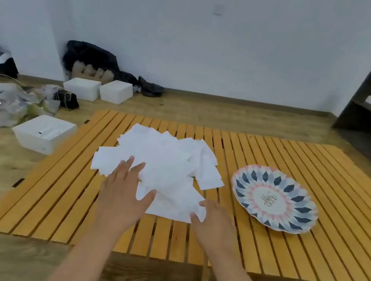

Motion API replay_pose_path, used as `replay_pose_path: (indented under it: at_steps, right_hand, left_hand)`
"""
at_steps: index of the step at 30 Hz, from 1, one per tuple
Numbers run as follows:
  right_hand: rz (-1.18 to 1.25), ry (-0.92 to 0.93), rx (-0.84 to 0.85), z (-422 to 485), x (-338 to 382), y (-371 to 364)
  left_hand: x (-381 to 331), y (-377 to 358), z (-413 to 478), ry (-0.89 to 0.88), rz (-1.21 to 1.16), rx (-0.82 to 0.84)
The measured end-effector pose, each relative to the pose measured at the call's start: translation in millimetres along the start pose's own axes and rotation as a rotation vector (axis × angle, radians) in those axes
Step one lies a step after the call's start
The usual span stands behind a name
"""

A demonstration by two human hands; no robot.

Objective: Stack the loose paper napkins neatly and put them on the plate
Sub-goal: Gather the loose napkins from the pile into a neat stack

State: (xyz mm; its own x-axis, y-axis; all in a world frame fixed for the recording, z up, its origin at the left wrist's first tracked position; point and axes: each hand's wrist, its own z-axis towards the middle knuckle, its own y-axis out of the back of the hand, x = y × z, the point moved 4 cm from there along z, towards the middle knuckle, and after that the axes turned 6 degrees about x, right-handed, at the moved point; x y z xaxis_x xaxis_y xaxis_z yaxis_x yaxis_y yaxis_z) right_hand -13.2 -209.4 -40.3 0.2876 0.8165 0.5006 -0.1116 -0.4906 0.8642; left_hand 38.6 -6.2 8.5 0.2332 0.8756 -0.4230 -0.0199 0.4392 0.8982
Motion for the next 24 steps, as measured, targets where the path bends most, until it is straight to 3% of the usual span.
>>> replay_pose_path:
  at_steps: [5, 12, 20, 24]
  right_hand:
    - [-0.097, 0.002, 0.037, 14, -14, -21]
    - [-0.202, 0.090, -0.039, 37, -11, -21]
    - [-0.111, 0.034, -0.134, 53, -31, 3]
    - [0.048, 0.103, -0.125, 54, -27, 18]
  left_hand:
    - [8, -28, -2, -0.044, -0.029, 0.203]
    - [-11, -83, 8, -0.226, 0.132, 0.411]
    - [-15, -108, 39, -0.188, 0.255, 0.432]
    - [-22, -122, 60, -0.124, 0.250, 0.411]
